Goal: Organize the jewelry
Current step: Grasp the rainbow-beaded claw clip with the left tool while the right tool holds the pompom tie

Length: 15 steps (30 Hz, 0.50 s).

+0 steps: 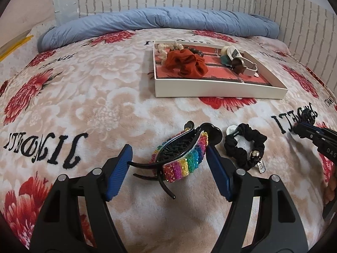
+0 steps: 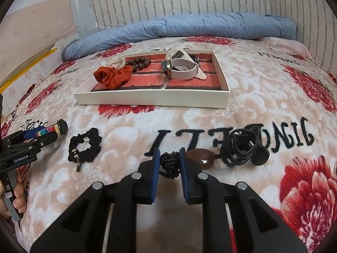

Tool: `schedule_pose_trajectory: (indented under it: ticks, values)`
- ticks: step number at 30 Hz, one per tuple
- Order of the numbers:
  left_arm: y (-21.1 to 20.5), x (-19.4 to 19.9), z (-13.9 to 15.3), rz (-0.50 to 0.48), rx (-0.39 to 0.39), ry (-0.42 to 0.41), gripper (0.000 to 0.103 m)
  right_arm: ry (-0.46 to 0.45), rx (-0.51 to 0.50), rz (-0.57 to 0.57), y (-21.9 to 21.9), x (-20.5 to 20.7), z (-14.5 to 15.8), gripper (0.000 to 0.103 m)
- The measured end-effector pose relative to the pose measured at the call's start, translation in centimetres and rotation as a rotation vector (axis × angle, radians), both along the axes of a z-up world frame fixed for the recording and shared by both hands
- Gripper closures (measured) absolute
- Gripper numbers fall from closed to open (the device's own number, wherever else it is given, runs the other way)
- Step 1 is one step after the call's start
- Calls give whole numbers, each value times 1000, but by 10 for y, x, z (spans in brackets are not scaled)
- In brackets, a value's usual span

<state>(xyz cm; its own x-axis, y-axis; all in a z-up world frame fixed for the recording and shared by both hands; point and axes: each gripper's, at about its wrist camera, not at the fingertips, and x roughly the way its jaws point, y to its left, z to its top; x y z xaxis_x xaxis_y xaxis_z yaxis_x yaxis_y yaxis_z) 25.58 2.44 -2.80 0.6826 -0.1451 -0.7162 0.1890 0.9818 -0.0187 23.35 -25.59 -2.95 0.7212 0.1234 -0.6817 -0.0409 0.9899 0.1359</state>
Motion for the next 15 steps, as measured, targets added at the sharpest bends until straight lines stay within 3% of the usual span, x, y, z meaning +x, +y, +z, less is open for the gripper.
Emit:
schedule_pose_trajectory:
  ticks: [15]
  values:
    - [5,-3,8,18,4,-54,33,-14,18,12,0,2,4,84]
